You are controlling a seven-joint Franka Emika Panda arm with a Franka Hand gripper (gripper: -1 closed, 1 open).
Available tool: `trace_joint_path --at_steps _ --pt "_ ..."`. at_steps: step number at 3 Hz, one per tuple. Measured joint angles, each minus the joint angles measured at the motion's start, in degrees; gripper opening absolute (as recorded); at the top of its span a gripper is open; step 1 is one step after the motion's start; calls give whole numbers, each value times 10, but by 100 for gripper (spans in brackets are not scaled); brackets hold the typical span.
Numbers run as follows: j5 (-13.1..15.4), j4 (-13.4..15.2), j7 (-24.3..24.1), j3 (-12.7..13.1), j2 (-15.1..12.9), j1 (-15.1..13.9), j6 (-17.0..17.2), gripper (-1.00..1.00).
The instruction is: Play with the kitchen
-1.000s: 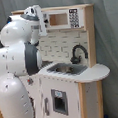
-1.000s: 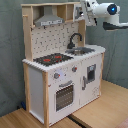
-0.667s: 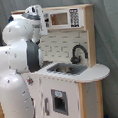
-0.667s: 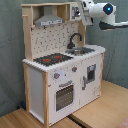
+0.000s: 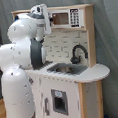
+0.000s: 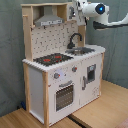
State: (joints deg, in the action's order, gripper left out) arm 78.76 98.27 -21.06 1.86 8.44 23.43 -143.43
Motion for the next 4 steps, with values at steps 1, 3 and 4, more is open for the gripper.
trace_joint_path --at_steps 1,3,4 --pt "2 18 -33 29 32 0 24 -100" --pt "2 71 -41 49 77 0 58 100" --pt "3 107 -43 57 110 0 80 100"
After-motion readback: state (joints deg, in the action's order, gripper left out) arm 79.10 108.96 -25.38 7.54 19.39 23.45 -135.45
